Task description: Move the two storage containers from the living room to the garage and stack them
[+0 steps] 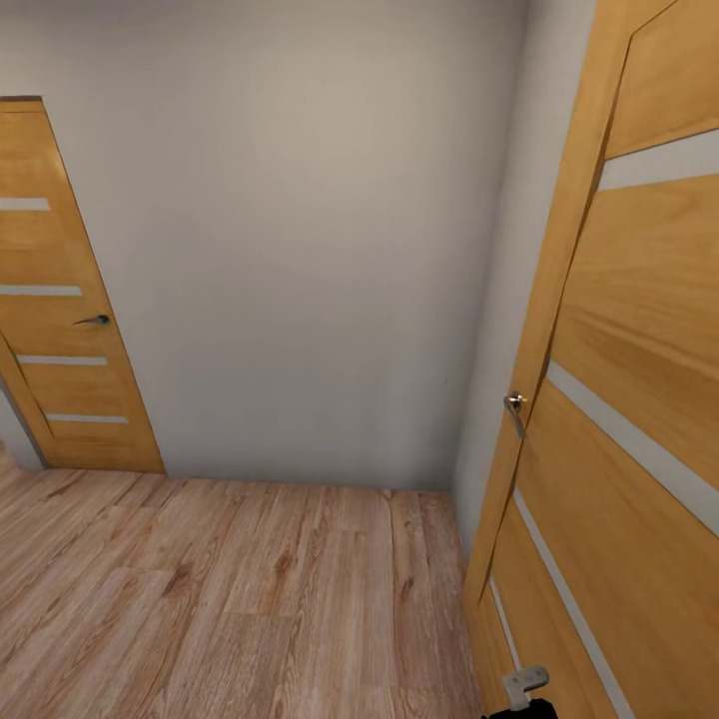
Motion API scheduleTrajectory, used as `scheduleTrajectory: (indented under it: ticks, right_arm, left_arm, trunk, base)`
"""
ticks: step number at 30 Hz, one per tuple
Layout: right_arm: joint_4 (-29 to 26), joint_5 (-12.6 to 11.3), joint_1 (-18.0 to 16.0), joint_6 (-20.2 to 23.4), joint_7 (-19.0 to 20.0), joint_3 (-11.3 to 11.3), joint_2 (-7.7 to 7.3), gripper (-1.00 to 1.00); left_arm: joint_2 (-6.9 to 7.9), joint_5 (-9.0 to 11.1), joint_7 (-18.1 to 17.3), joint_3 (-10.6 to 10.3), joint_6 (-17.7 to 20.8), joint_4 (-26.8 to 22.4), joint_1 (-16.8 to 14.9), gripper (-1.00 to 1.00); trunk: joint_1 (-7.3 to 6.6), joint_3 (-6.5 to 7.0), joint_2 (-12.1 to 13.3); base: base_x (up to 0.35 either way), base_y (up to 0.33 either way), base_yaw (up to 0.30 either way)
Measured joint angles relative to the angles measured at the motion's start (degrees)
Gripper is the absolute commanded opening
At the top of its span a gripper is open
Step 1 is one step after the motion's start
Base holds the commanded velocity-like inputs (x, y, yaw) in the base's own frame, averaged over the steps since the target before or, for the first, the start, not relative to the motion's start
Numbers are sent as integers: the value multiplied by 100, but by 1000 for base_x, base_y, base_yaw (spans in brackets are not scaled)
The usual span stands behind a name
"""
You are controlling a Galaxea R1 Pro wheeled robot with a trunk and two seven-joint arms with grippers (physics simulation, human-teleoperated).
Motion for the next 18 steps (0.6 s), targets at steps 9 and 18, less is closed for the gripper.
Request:
scheduleTrajectory:
  ticks: [9, 18]
  right_arm:
    - [-2, 0, 0, 0, 0, 0, 0, 100]
    - [-1, 0, 0, 0, 0, 0, 0, 100]
  left_arm:
    - [-3, 0, 0, 0, 0, 0, 0, 100]
    - [-2, 0, 0, 0, 0, 0, 0, 100]
  trunk:
    - [0, 0, 0]
    - [-1, 0, -1]
  base:
    - [0, 0, 0]
    - [44, 0, 0]
